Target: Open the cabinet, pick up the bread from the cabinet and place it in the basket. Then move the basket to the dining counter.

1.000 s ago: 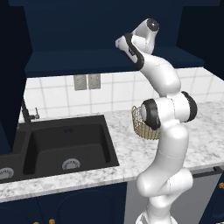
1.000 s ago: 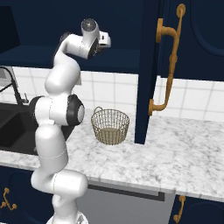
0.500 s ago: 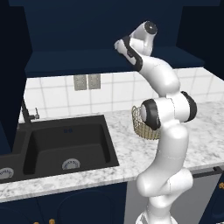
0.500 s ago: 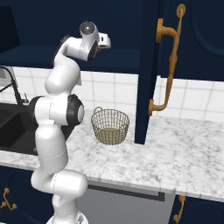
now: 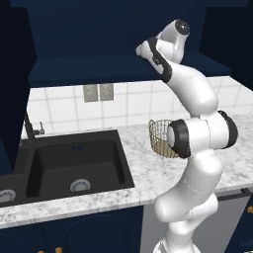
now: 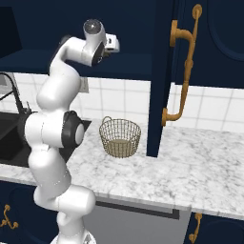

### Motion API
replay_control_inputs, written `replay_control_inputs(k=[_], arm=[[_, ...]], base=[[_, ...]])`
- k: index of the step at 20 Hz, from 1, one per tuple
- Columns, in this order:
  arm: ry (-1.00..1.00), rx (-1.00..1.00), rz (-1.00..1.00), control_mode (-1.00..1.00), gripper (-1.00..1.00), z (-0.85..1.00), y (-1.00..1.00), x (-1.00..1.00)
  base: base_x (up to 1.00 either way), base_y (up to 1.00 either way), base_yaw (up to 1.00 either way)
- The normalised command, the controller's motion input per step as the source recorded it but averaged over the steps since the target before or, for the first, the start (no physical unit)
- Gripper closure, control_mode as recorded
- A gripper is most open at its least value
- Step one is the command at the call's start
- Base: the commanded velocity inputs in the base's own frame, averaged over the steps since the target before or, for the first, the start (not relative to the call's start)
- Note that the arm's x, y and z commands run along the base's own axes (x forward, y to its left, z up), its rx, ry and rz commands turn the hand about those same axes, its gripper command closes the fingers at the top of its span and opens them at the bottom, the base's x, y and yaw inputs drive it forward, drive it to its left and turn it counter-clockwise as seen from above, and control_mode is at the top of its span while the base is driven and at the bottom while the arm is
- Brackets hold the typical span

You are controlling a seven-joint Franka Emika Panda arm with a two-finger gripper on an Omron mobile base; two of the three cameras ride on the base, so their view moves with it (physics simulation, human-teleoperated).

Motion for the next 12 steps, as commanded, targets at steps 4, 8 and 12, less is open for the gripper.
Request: replay_control_inputs(k=[4, 8, 12], arm=[[-0.19, 0.00, 0.00, -1.00, 1.00, -0.10, 0.00, -1.00], [-0.15, 0.01, -0.01, -1.00, 1.00, 0.09, -0.05, -1.00], [-0.02, 0.06, -0.09, -1.00, 1.00, 0.32, -0.16, -1.00]], base=[[0.00, 0.00, 0.00], [0.00, 0.00, 0.00], [0.00, 0.00, 0.00]])
